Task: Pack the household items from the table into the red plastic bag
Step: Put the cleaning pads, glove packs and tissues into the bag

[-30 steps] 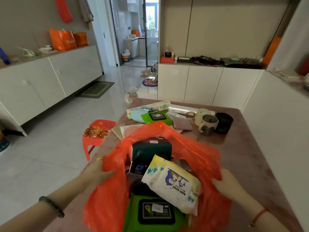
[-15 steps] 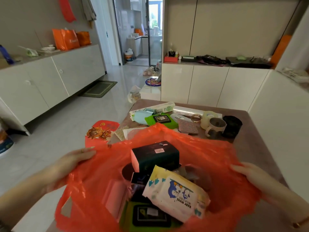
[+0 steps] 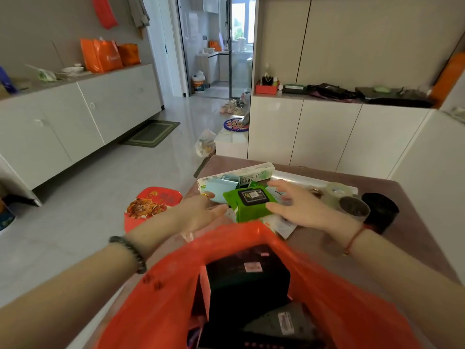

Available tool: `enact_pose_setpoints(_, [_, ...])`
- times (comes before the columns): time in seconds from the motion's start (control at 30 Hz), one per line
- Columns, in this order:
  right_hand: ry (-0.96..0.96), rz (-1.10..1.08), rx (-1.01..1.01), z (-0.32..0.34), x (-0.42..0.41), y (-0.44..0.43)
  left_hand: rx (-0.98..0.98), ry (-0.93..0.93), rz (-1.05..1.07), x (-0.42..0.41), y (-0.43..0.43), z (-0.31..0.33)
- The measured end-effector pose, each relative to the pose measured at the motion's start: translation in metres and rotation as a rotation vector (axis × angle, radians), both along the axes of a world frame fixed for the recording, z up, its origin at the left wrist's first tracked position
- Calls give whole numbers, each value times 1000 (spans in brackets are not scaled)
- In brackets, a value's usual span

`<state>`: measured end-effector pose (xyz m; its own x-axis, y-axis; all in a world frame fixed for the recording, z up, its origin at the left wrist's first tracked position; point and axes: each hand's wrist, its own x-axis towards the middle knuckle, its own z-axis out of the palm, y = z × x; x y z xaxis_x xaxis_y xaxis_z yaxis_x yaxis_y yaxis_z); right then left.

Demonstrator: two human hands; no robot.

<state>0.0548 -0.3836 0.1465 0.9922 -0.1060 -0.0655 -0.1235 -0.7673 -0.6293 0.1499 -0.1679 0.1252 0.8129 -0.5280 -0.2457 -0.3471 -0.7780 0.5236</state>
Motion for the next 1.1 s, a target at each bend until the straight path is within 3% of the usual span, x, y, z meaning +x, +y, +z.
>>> enact_pose_setpoints(0.1, [12,39,8,-44,56,4,-37,3,0,30,-34,-32])
enact_pose_setpoints(0.2, [41,-55,2,-93,96,-4,-33,70,108,56,-44,-65])
enact_pose_setpoints(0.33, [119,-271,-19,-146,130,-19,-275,287,260,84,-63,-105])
enact_pose_setpoints(0.4, [229,-190,-195,-163,139,-24,-395,370,296,90,-76,-114])
enact_pose_setpoints(0.5, [216,-1,-472,-171,153,-29,-527,477,361,90,-96,-123])
enact_pose_setpoints(0.7, [59,153,-591,-166,176,-37,-730,659,492,101,-113,-155])
enact_pose_setpoints(0.87, [-2,179,-519,-152,150,-29,-852,704,589,95,-115,-145])
enact_pose_setpoints(1.03, [-211,88,-336,-105,103,-14,-986,667,472,53,-105,-81])
enact_pose_setpoints(1.1, [-282,154,-241,-74,81,-12,-1012,637,430,35,-95,-55])
